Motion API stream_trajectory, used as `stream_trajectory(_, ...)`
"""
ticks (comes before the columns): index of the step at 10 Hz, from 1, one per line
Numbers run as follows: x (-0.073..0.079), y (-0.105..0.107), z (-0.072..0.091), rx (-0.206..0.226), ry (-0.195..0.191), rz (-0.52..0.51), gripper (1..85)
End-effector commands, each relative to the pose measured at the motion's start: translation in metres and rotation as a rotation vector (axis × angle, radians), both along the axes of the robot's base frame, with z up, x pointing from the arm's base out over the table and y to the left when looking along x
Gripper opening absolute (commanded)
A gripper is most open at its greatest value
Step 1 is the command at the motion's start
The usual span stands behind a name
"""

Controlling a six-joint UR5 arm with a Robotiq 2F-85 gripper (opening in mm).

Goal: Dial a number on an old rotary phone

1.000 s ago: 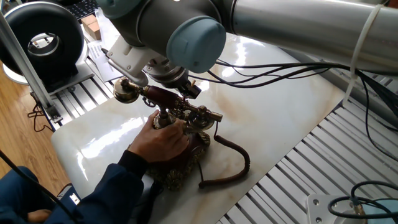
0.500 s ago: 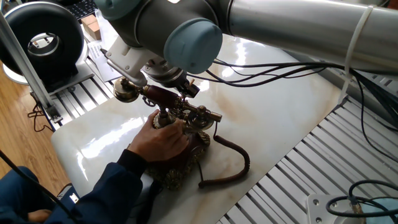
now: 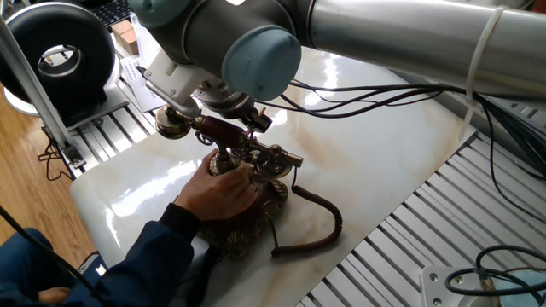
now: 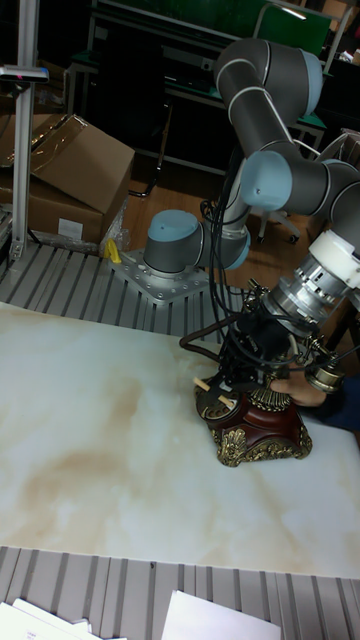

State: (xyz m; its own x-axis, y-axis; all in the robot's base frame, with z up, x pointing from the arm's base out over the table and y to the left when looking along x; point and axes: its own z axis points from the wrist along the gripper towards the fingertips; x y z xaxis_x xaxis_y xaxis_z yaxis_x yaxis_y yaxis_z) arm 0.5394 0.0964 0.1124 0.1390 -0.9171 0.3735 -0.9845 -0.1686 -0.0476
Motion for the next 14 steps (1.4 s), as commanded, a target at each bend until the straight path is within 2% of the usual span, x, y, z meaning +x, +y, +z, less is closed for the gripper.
stream_trajectory(1, 0.003, 0.001, -0.004, 0.010, -0.002, -0.006, 1.3)
stream_trajectory(14, 0.014, -0.007, -0.023, 0.024, -0.032, 0.009, 1.3)
